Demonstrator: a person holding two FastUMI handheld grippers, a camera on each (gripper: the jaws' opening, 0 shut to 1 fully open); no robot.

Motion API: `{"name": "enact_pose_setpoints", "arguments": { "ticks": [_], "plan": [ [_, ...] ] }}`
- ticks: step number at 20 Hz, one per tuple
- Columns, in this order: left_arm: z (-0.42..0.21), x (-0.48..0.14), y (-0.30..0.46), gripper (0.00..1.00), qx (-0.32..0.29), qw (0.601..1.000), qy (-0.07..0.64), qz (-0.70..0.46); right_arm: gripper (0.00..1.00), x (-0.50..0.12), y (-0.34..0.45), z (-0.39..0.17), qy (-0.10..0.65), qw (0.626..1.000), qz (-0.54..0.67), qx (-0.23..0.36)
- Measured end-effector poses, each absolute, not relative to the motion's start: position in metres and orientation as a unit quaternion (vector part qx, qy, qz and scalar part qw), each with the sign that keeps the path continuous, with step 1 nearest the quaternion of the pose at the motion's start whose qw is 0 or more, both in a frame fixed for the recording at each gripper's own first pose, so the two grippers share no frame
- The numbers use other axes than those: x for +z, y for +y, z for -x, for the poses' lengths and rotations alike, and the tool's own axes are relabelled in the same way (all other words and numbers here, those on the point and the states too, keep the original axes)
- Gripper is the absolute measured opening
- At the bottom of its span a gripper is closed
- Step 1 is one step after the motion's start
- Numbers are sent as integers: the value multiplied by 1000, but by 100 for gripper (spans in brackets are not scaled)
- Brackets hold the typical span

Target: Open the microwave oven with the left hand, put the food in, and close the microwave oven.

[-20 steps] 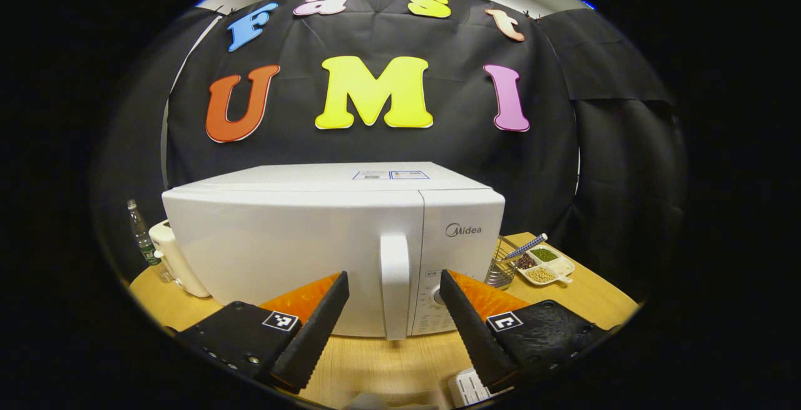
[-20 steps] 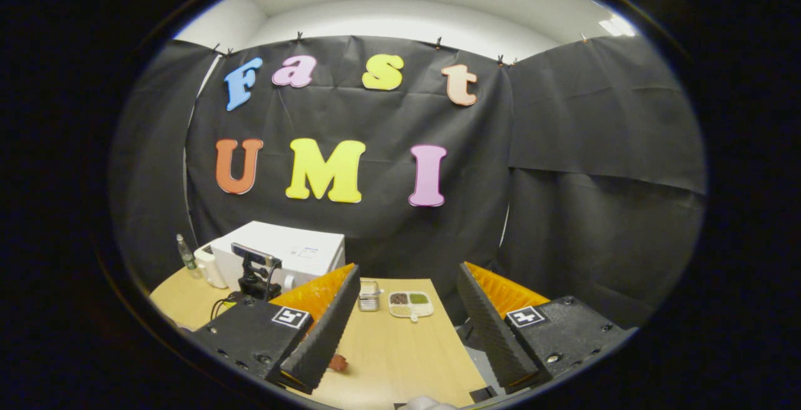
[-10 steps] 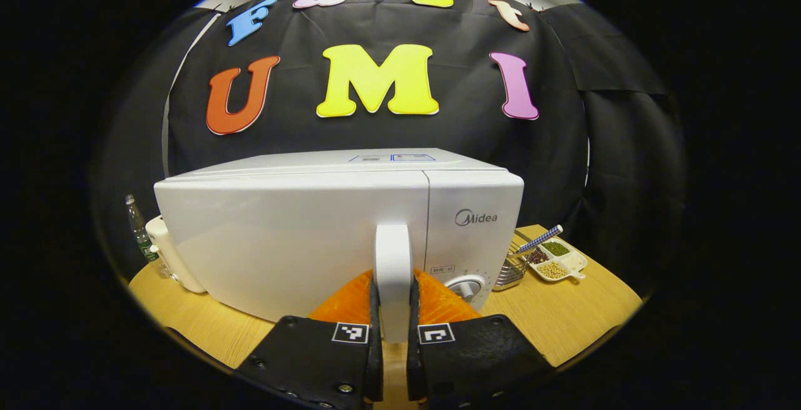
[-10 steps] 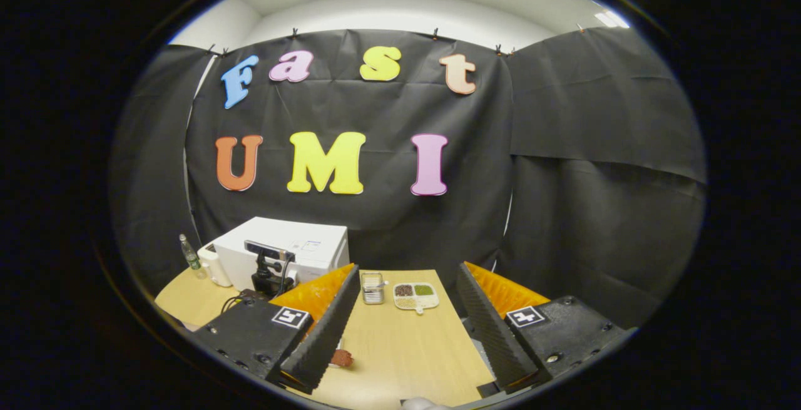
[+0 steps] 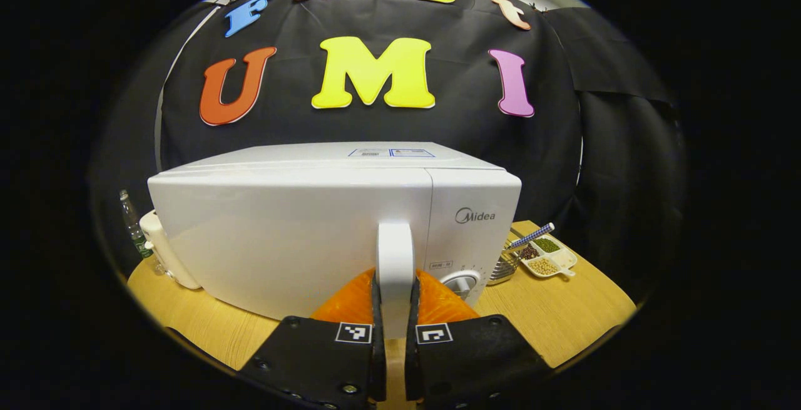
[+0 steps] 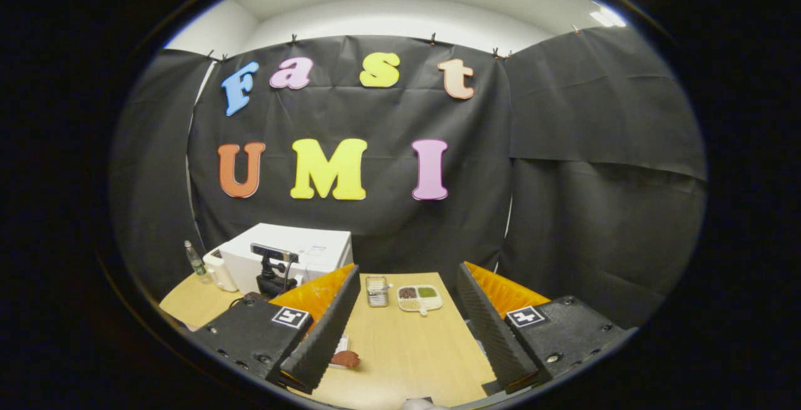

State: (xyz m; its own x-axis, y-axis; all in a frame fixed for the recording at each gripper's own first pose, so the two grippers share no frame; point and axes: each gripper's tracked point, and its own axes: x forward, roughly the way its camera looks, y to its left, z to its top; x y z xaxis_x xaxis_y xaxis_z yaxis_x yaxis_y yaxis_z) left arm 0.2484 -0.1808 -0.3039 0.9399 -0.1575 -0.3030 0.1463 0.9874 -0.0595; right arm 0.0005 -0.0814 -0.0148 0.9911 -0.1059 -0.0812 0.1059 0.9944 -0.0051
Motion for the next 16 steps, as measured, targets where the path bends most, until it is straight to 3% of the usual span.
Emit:
{"name": "enact_pose_setpoints", "arguments": {
  "ticks": [7, 16],
  "plan": [
    [-156, -302, -140, 11, -98, 984, 149, 20, 100, -25, -58, 7, 48, 998, -7, -31],
    [-65, -304, -38, 10, -39, 987, 156, -5, 100, -41, 41, 13, 67, 994, -11, 81]
  ]
}}
